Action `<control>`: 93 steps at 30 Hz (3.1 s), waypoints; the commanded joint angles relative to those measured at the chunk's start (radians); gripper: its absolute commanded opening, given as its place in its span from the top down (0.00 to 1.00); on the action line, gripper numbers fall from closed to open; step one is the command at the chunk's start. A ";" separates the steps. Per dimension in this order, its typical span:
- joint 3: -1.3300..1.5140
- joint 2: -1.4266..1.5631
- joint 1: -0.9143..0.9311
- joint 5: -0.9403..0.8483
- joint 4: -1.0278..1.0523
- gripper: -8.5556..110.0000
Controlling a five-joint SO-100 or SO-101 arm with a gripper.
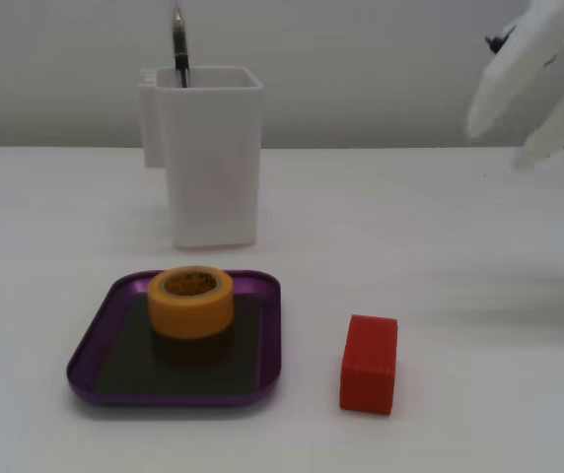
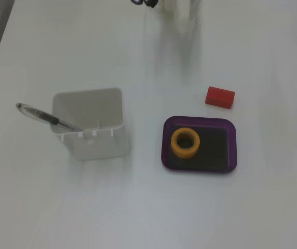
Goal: Grab up the yellow tape and put it in the box.
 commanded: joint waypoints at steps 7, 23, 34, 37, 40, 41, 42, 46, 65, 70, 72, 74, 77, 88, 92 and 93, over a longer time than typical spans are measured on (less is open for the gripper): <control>0.377 0.445 -0.002 0.021 -0.072 0.82; 0.551 0.391 -0.002 0.202 -0.060 0.93; 0.554 0.391 -0.002 0.206 -0.075 0.93; 0.554 0.391 -0.002 0.204 -0.075 0.93; 0.554 0.391 -0.002 0.204 -0.075 0.93; 0.554 0.391 -0.002 0.204 -0.075 0.93; 0.554 0.391 -0.002 0.204 -0.075 0.93; 0.554 0.391 -0.002 0.204 -0.075 0.93; 0.554 0.391 -0.002 0.204 -0.075 0.93; 0.554 0.391 -0.002 0.204 -0.075 0.93; 0.554 0.391 -0.002 0.204 -0.075 0.93; 0.554 0.391 -0.002 0.204 -0.075 0.93; 0.554 0.391 -0.002 0.204 -0.075 0.93; 0.554 0.391 -0.002 0.204 -0.075 0.93; 0.554 0.391 -0.002 0.204 -0.075 0.93; 0.554 0.391 -0.002 0.204 -0.075 0.93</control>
